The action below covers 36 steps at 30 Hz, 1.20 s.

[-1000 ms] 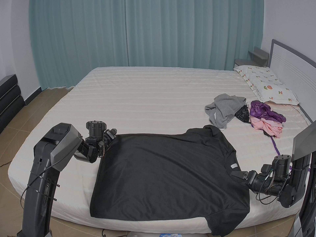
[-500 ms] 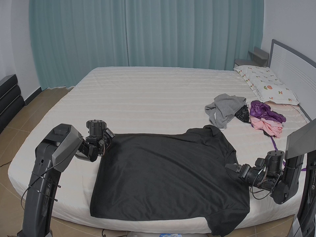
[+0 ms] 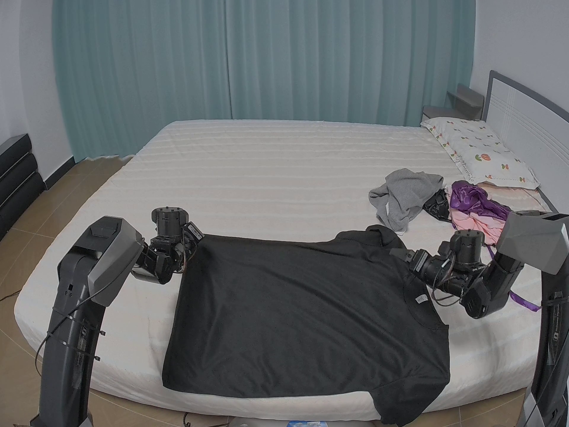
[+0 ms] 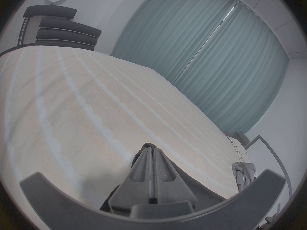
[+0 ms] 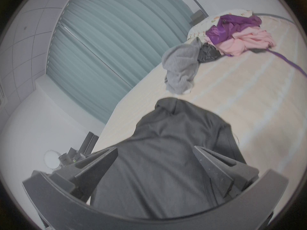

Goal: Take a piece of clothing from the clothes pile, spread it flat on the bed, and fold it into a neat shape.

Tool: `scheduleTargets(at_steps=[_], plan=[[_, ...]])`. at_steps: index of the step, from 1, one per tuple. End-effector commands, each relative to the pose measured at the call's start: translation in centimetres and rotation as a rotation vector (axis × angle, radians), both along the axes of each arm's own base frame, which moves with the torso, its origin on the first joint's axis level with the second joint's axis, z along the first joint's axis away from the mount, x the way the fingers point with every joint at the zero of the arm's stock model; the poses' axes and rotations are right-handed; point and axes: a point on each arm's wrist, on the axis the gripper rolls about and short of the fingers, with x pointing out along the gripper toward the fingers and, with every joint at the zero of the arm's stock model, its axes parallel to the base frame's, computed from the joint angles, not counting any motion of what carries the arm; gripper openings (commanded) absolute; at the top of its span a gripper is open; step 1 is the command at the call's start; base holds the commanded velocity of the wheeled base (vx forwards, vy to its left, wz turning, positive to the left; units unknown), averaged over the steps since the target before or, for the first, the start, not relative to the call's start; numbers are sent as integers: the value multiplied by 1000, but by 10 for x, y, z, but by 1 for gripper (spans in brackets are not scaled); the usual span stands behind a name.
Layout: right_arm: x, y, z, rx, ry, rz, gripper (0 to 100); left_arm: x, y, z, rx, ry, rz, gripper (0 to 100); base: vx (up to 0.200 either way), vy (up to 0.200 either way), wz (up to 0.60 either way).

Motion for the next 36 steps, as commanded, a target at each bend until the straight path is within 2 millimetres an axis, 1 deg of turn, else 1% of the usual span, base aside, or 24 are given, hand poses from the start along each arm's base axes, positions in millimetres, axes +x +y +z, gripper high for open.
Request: scheduleTargets(at_steps=[1, 6, 11, 12, 14, 16, 17, 18, 22, 27, 28, 30, 34, 36], plan=[[53, -3, -21, -86, -6, -85, 100, -2, -1, 28, 19, -15, -9, 0, 0, 0, 0], [67, -13, -33, -172, 17, -79, 100, -2, -4, 30, 23, -17, -15, 0, 0, 0, 0], [82, -17, -45, -209, 14, -80, 100, -2, -5, 29, 23, -15, -18, 0, 0, 0, 0], [82, -17, -45, -209, 14, -80, 100, -2, -5, 29, 23, -15, -18, 0, 0, 0, 0], [91, -17, -51, -210, -2, -80, 100, -3, -5, 28, 27, -9, -9, 0, 0, 0, 0], [97, -14, -51, -206, -29, -79, 100, -4, -4, 27, 29, -8, -4, 0, 0, 0, 0], [97, -14, -51, -206, -29, -79, 100, -4, -4, 27, 29, -8, -4, 0, 0, 0, 0], [102, -12, -52, -205, -46, -78, 100, -4, -4, 26, 29, -5, -4, 0, 0, 0, 0], [107, -8, -53, -208, -62, -73, 100, -4, -4, 26, 30, -3, -4, 0, 0, 0, 0], [117, -1, -63, -230, -82, -75, 100, -4, -4, 25, 30, -2, -4, 0, 0, 0, 0], [118, 0, -65, -236, -81, -72, 0, -4, -4, 25, 30, -2, -4, 0, 0, 0, 0], [118, 0, -71, -241, -77, -71, 0, -4, -3, 26, 30, -3, -2, 0, 0, 0, 0], [122, -2, -69, -245, -95, -94, 0, -4, -3, 26, 30, -3, -2, 0, 0, 0, 0], [130, -4, -55, -244, -141, -136, 0, -4, -3, 24, 34, 0, -1, 0, 0, 0, 0]])
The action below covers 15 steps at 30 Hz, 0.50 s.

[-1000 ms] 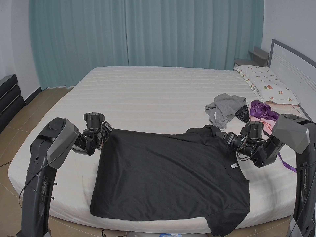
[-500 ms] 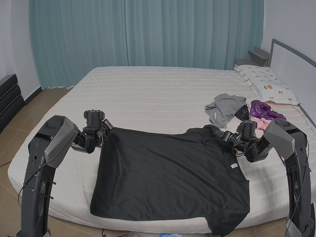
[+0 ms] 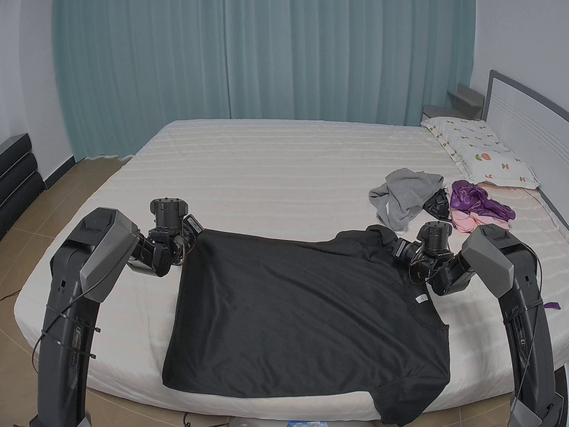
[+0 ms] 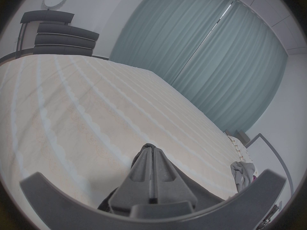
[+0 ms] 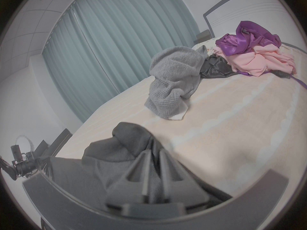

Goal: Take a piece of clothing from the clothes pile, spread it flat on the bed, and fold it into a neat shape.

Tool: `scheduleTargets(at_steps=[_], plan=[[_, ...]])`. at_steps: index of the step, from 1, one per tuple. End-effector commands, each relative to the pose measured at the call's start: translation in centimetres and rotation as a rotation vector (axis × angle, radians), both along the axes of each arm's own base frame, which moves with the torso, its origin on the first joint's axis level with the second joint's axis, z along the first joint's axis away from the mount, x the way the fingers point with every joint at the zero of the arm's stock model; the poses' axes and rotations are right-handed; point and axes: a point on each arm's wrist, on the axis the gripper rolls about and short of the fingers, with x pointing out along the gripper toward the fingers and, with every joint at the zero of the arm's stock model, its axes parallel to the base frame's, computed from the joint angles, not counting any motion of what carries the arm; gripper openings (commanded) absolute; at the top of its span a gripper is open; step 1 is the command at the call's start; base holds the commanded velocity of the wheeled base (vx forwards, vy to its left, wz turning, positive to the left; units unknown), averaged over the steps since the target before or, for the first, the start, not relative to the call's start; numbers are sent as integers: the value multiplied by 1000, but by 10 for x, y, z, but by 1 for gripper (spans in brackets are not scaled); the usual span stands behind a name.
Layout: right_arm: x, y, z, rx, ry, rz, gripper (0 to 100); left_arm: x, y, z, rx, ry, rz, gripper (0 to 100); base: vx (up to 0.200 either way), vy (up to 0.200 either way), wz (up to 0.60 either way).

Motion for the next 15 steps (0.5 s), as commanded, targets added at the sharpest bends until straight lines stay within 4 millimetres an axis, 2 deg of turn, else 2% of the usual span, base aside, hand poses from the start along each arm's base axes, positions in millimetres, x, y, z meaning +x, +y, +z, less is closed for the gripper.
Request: scheduleTargets(at_steps=[1, 5, 15], plan=[[9, -1, 10, 4, -52, -37, 0, 1, 0, -2, 7, -1, 3, 0, 0, 0, 0], [13, 2, 26, 3, -92, -52, 0, 4, 1, 1, 16, -19, 15, 0, 0, 0, 0], [25, -8, 64, 3, -200, -110, 0, 14, 7, 11, 13, -67, 29, 0, 0, 0, 0]])
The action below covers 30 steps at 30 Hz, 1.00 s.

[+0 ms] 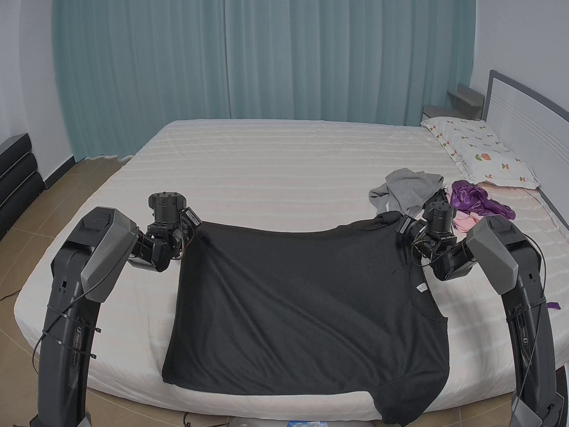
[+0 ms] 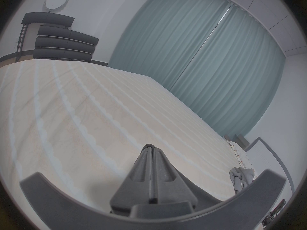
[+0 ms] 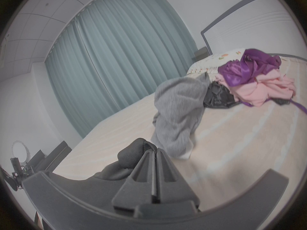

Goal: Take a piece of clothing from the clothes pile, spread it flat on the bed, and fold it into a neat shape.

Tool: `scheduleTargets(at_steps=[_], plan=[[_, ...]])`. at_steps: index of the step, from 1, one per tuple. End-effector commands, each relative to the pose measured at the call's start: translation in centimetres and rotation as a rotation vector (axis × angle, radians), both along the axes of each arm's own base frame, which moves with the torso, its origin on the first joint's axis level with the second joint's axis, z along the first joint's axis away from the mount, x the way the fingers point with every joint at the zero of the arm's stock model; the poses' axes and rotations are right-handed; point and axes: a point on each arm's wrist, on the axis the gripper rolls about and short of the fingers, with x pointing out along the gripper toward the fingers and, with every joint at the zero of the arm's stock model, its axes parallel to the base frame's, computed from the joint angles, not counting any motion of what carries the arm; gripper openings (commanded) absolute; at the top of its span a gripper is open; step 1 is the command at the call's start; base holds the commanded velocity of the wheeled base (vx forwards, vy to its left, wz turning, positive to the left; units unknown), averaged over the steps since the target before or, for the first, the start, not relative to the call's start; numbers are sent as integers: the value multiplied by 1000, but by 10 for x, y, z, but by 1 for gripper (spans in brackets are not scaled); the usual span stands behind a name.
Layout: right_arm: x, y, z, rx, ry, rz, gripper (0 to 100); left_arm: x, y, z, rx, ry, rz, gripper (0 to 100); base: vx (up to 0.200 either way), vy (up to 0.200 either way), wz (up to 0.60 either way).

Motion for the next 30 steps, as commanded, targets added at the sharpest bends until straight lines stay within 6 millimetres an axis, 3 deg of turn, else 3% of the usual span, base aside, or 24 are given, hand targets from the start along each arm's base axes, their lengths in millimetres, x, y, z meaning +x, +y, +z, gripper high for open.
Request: scheduleTargets(at_steps=[1, 6, 13, 21, 22, 30], plan=[[8, -3, 32, 4, -85, -12, 0, 5, 4, 3, 2, -21, 8, 0, 0, 0, 0], [12, -6, 50, 5, -120, -24, 0, 8, 7, 3, 1, -35, 15, 0, 0, 0, 0], [18, -8, 54, 4, -150, -46, 0, 13, 7, -8, 1, -37, 17, 0, 0, 0, 0], [19, -7, 30, 0, -111, -45, 0, 16, 5, -21, 2, -27, 12, 0, 0, 0, 0], [19, -7, 19, -4, -90, -45, 0, 18, 5, -28, 2, -26, 12, 0, 0, 0, 0], [16, -7, -11, -6, -15, -44, 0, 18, 2, -40, 3, -6, 5, 0, 0, 0, 0]])
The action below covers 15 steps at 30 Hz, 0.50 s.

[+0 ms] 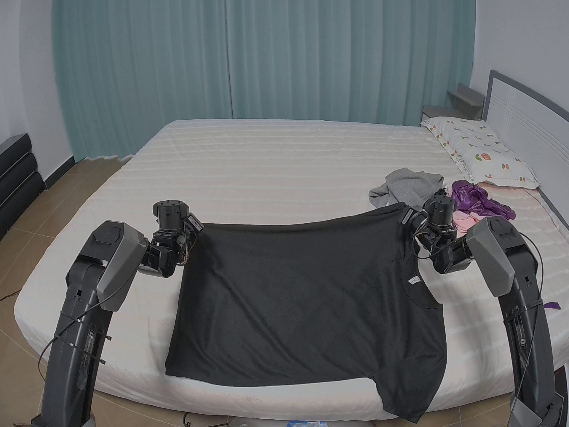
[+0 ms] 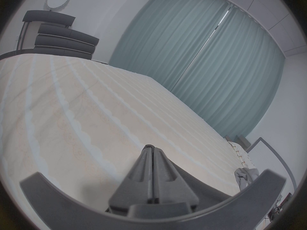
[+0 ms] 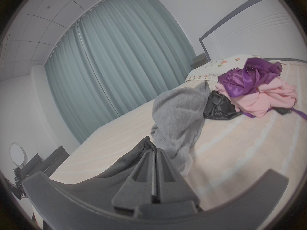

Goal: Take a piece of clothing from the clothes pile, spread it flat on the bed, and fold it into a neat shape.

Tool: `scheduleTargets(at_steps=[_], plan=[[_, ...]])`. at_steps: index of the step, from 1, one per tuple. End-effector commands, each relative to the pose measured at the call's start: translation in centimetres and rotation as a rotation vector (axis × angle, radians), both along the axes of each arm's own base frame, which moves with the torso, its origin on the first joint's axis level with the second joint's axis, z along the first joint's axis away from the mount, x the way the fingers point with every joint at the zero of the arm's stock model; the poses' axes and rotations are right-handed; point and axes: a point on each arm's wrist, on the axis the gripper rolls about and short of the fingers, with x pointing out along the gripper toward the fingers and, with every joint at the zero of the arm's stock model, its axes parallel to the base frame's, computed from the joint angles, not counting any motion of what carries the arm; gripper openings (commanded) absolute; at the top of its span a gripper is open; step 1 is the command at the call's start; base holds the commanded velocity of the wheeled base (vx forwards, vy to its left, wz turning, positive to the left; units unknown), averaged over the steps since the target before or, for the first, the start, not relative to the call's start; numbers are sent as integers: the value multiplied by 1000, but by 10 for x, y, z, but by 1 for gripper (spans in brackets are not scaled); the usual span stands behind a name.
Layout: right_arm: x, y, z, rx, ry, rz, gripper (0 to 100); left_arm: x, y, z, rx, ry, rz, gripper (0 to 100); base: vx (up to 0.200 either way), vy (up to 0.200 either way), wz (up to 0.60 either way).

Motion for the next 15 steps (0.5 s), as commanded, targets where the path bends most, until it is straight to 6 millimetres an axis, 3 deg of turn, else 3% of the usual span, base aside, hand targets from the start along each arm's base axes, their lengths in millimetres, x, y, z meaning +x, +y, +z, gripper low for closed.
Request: scheduleTargets(at_steps=[1, 3, 4, 9, 15], plan=[[-2, 1, -25, -2, 50, 1, 0, 0, -1, -11, 0, 18, -2, 100, 0, 0, 0], [-3, 2, -29, -3, 59, 4, 0, -1, -1, -15, 1, 30, -2, 100, 0, 0, 0], [-4, 2, -30, -3, 64, 4, 100, -1, -1, -17, 1, 35, -2, 100, 0, 0, 0], [-11, -1, -19, -2, 71, 2, 100, -2, -1, -16, 2, 38, -1, 100, 0, 0, 0], [-37, -8, 27, 112, 89, 8, 100, -16, 5, 11, -3, 52, 14, 100, 0, 0, 0]])
